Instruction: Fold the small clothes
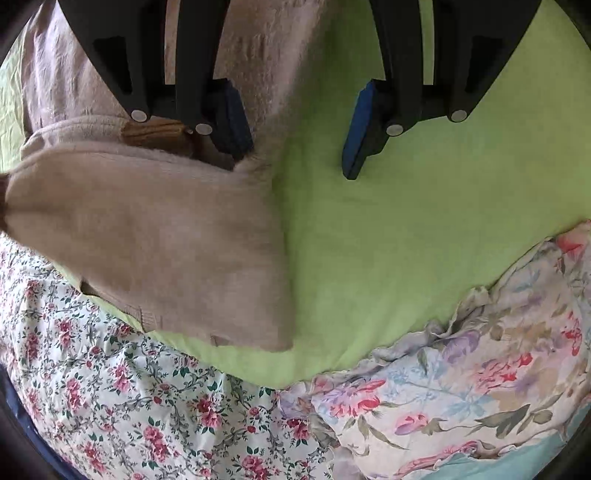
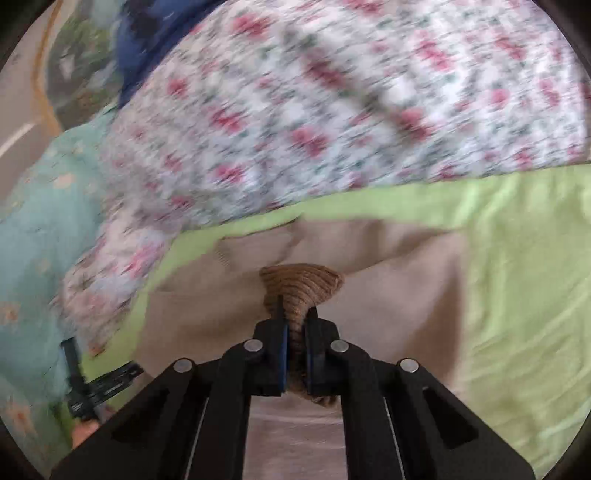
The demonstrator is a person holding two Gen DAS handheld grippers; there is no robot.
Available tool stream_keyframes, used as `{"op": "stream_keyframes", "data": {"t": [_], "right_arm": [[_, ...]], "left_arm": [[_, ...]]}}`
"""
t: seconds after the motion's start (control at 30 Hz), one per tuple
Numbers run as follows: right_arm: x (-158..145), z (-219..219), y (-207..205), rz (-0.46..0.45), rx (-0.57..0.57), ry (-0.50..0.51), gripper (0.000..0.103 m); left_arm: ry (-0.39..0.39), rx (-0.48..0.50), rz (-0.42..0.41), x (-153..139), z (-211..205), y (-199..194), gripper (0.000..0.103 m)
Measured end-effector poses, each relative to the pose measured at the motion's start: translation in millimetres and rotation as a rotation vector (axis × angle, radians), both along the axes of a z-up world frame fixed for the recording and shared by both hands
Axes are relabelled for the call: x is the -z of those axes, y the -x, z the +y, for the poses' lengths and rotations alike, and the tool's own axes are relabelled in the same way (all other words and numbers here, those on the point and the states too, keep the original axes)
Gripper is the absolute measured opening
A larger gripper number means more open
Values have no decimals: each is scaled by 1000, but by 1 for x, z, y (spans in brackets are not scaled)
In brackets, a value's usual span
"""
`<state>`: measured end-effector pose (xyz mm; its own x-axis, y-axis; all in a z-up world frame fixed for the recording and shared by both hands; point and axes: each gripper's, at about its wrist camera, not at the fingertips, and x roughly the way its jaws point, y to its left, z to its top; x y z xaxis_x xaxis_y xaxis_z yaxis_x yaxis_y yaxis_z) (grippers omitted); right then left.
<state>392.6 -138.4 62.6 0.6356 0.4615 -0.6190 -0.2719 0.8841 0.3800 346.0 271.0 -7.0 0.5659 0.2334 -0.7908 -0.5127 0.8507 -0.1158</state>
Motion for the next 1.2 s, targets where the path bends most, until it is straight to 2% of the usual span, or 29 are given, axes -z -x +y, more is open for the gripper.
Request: {"op": "stream_keyframes", "data": {"t": [0.07, 0.17, 0.3, 0.4, 0.43, 0.5, 0.53, 0.6, 0.63, 0.7, 0.73, 0.77, 0.8, 0.83, 0.9, 0.93, 1.0, 1.07, 1.1, 1.2], "right_arm": [[23, -4, -7, 62, 4, 22, 8], [50, 1, -6, 101, 2, 91, 8], [54, 0, -4, 86, 30, 65, 8], [64, 9, -9, 110, 38, 163, 11], [65, 10, -9, 108, 78, 235, 15], [56, 5, -1, 64, 154, 277, 17], [50, 5, 3, 51, 153, 245, 18], [42, 13, 12, 36, 48, 124, 18], [44, 18, 13, 44, 9, 111, 19], [60, 31, 7, 111, -11, 163, 19], [74, 29, 0, 164, 27, 216, 19], [81, 24, -2, 185, 48, 213, 18], [81, 15, 0, 184, 64, 167, 17], [77, 11, 3, 186, 85, 177, 17], [59, 3, 20, 153, 116, 210, 20], [50, -1, 29, 134, 100, 187, 21], [34, -12, 52, 115, 65, 153, 32], [24, -19, 72, 100, 39, 135, 53], [20, -24, 85, 93, 26, 127, 55], [17, -34, 122, 101, -6, 117, 58]], "left_arm": [[-10, -18, 9, 4, -1, 1, 48], [18, -41, -28, 1, 3, 7, 48], [81, -51, -51, 5, 13, 15, 48], [108, -56, -64, 6, 16, 19, 48], [116, -56, -69, 6, 17, 20, 48], [135, -59, -81, 6, 20, 22, 48], [149, -61, -88, 7, 22, 23, 48], [157, -62, -92, 8, 23, 25, 48], [158, -62, -91, 8, 23, 25, 48], [168, -61, -90, 7, 23, 25, 48], [173, -52, -85, 7, 23, 25, 48], [168, -42, -75, 6, 22, 25, 48], [151, -31, -61, 4, 20, 28, 48], [137, -24, -52, 1, 17, 31, 48], [121, 0, -36, -4, 11, 42, 45], [124, 18, -39, -7, 7, 51, 45], [131, 68, -47, -12, -4, 71, 49], [140, 129, -34, -14, -19, 94, 55], [148, 167, -27, -14, -28, 109, 61], [160, 238, 8, -9, -59, 139, 67]]}}
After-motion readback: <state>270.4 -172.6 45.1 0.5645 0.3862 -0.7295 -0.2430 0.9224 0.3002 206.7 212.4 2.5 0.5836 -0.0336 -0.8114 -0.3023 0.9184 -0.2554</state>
